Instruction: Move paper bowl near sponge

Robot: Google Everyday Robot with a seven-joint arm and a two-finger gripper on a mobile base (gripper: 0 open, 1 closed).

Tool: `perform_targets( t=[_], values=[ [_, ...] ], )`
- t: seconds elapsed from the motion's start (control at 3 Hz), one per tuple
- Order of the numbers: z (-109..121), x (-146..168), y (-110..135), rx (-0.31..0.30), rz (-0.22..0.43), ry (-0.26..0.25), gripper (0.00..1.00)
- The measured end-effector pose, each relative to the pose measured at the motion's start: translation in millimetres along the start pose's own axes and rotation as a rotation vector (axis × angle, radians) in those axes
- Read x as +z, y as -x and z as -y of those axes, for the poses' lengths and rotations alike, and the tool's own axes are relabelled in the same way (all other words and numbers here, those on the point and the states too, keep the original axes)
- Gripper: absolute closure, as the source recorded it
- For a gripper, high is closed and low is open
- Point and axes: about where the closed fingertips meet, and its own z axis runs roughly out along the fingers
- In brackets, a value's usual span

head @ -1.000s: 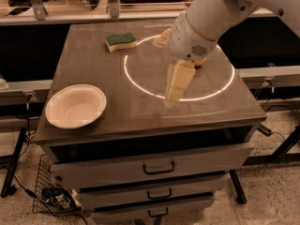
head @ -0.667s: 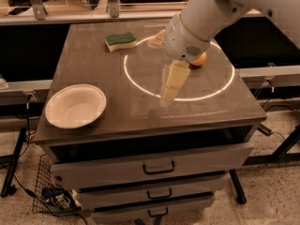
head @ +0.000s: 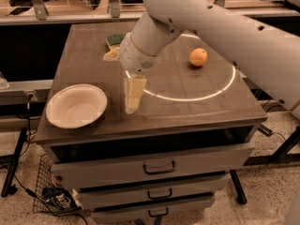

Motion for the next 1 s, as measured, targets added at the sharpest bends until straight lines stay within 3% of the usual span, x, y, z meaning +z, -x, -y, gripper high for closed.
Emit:
perform_targets(
  t=[0.33, 1.0],
  values=[
    [12.0, 22.5, 26.0, -0.059, 0.014, 0.032, 0.0],
    [26.6, 26.1, 60.7, 0.017, 0.051, 0.099, 0.0]
  ],
)
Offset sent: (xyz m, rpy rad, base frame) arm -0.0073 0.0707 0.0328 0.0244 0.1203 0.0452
